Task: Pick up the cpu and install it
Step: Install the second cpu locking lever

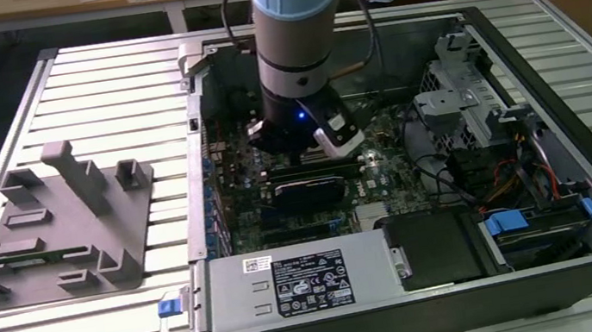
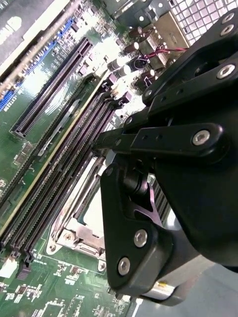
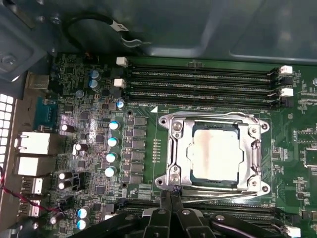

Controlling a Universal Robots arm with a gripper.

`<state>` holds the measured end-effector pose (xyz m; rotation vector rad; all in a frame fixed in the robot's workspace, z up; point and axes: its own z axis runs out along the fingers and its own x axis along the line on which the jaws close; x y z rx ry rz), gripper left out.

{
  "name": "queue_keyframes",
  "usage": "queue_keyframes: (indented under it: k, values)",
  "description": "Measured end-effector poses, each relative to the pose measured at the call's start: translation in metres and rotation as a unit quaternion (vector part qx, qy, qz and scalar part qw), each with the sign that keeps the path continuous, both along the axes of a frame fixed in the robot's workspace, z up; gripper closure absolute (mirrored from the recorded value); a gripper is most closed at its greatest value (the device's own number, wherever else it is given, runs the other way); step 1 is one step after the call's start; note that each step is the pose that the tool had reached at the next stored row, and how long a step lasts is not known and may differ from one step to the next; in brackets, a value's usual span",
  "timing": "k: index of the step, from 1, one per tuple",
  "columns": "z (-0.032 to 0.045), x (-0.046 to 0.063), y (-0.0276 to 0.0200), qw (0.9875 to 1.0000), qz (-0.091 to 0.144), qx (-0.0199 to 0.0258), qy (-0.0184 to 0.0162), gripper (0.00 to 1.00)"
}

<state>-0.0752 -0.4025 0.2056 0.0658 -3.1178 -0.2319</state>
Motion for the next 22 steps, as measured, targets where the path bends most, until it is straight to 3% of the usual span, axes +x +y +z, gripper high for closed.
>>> queue_keyframes:
  k: [8, 22]
  values:
    - [-0.0031, -0.0058, -0.0005, 1.0000, 0.000, 0.0014, 0.0001, 0.89]
    - [-0.0030, -0.0028, -0.0029, 1.0000, 0.000, 0.0015, 0.0000, 0.89]
